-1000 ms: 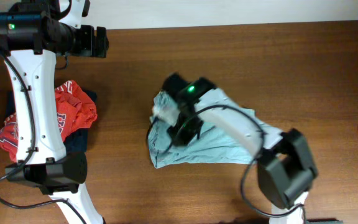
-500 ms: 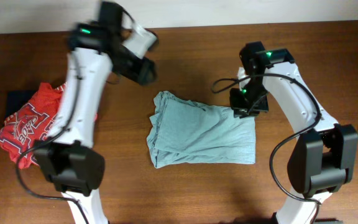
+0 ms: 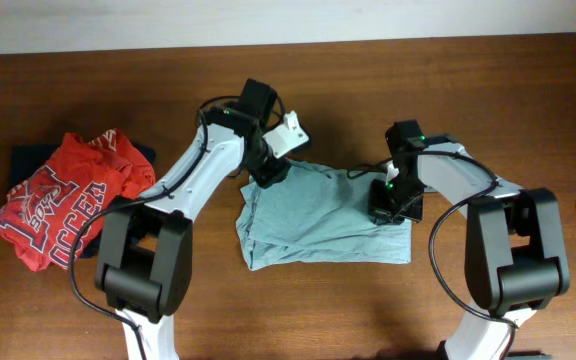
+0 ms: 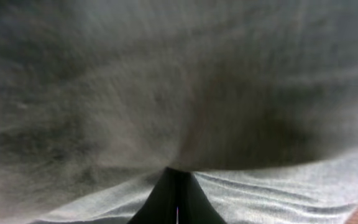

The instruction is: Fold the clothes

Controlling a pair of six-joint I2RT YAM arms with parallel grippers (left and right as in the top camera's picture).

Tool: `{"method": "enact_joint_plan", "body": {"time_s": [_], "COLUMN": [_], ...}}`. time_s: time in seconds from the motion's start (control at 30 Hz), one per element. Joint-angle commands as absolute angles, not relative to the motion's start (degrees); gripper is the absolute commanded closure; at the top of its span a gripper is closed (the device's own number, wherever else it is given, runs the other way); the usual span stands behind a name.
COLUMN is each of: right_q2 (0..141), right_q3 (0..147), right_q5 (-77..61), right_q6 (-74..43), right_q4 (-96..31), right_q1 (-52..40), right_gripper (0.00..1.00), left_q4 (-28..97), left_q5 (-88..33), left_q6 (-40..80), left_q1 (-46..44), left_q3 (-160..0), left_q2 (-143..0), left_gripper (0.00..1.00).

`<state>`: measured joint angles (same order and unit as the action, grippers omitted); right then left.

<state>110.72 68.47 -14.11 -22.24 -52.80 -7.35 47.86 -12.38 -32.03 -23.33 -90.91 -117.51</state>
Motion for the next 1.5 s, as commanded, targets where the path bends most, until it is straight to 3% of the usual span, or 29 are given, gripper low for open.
{"method": "enact_joint_plan", "body": {"time_s": [0.0,0.4,0.67,0.73,0.87,0.97,1.33,1.47], "right_q2": [110.0,110.0,110.0,109.7,107.1,103.9,100.2,101.4], "right_q3": [67.8,67.8,68.0,68.7,70.4,71.5,72.0,71.9], "right_q5": [-13.1,2.3,2.0,-3.1,-15.1,-18.8,-11.3,-11.3], "right_q6": [-23.3,-23.2,-22.7,-17.0,-10.9,-9.9,-17.0,-17.0], "right_q4": [-52.1,-57.9,-59.3,-59.4,-58.3,-56.9,-54.8,-52.0], "right_q1": [-7.0,-7.0,-7.0,-7.0,-7.0,-7.0,-4.4,-2.9], "right_gripper": [0.96,0.96,0.96,0.96,0.96,0.96,0.96,0.96], "left_q4": [43.5,36.9,40.8,43.2,46.7,47.1,47.0,47.0], "left_q5": [-4.6,12.7,16.3,16.2,15.3,10.6,-12.3,-12.8], "left_q6": [-29.3,-17.7,-14.0,-12.6,-12.4,-13.4,-27.6,-30.8], "left_q1": [-23.1,-21.6,-19.7,-19.9,-21.2,-22.2,-22.9,-23.0], "left_q3": [-85.8,-80.7,-83.7,-85.8,-90.4,-91.9,-91.1,-91.1], "left_q2": [-117.4,-121.0,-120.3,-119.0,-114.5,-110.8,-114.5,-117.9], "left_gripper": [0.59,0.62,0.64,0.64,0.63,0.55,0.55,0.55]}}
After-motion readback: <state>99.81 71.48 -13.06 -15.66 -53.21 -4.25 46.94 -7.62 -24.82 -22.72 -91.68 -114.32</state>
